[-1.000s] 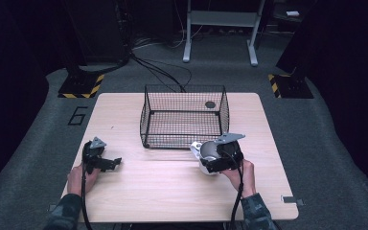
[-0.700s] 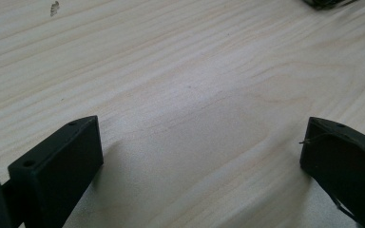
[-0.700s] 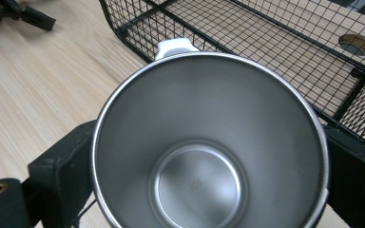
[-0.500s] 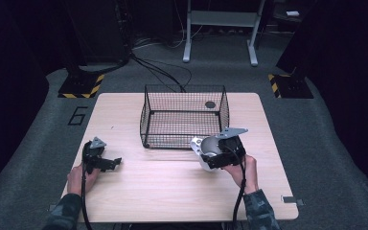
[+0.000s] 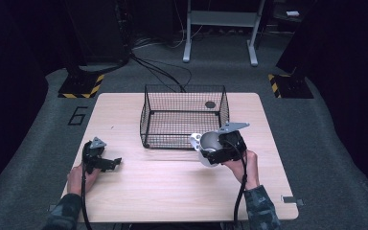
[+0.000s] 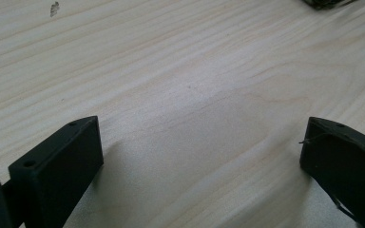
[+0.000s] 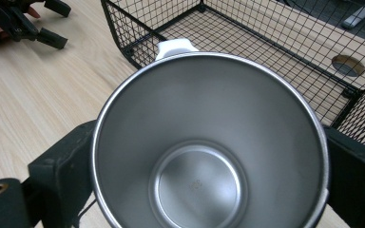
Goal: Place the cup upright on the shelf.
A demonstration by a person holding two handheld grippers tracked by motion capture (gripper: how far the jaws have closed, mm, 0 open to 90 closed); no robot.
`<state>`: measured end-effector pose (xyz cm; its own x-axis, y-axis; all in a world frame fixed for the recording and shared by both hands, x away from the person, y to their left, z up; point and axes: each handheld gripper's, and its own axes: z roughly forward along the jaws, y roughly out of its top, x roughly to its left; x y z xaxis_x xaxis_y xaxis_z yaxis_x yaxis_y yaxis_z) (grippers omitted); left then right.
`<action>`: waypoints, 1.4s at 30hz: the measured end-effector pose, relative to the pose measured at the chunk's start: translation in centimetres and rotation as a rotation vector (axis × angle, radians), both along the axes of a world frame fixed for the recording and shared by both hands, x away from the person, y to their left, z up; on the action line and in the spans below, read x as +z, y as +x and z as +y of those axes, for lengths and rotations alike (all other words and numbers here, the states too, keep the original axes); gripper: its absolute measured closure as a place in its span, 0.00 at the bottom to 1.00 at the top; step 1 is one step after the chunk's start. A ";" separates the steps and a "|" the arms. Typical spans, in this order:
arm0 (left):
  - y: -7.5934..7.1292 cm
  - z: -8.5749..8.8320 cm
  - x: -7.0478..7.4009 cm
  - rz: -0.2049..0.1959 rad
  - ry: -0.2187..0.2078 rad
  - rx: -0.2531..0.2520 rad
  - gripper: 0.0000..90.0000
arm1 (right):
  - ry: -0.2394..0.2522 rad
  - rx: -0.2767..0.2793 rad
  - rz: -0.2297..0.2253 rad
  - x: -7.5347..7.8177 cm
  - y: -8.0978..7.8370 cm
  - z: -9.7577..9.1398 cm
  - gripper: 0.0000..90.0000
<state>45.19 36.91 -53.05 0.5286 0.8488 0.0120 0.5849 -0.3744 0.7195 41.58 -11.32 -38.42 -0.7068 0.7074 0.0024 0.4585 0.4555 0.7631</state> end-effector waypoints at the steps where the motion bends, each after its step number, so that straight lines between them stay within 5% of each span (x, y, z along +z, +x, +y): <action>1: 0.0 0.0 0.0 -0.002 0.000 0.002 0.00 | -0.003 0.001 0.000 0.1 0.0 0.0 0.06; 42: 0.0 0.0 0.0 0.008 0.001 -0.003 0.00 | -0.013 0.024 -0.039 4.3 2.2 0.8 0.06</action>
